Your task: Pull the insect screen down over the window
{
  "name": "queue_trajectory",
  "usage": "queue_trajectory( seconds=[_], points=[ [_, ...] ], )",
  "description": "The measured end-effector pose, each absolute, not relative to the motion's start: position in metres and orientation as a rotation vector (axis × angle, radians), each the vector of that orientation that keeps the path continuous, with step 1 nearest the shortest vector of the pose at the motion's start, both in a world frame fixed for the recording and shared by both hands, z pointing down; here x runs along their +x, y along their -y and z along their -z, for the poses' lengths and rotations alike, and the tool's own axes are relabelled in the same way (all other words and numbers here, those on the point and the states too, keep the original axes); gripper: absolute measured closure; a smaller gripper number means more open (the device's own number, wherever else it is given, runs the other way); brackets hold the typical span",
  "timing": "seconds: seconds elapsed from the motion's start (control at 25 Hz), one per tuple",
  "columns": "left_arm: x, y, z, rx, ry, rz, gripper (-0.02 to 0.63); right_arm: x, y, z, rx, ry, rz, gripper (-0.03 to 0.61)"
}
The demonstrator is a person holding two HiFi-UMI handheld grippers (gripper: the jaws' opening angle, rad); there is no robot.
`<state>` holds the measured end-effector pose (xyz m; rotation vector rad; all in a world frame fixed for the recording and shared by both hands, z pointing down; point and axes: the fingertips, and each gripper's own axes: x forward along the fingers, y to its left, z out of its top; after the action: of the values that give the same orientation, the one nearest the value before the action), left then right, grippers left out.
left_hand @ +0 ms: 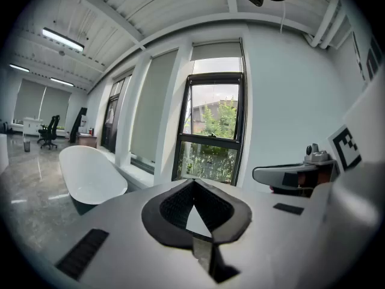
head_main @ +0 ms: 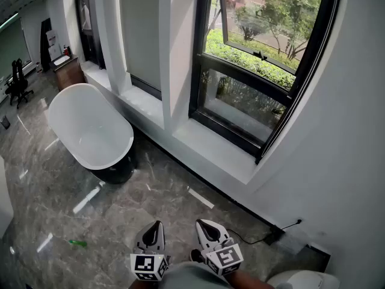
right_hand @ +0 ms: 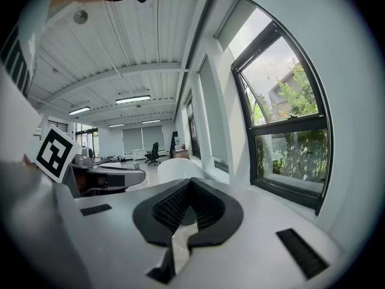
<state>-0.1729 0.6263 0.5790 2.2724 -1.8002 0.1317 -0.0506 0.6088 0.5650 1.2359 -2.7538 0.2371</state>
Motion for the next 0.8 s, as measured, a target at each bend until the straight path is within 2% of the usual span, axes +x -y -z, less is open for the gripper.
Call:
queue_trajectory(
  seconds=[0.8],
  points=[
    [-0.157,-0.615,-0.580,2.286,1.775,-0.154,0.601,-0.038,-0.602,-0.570,1.207,2.761,-0.254,0.583]
  ],
)
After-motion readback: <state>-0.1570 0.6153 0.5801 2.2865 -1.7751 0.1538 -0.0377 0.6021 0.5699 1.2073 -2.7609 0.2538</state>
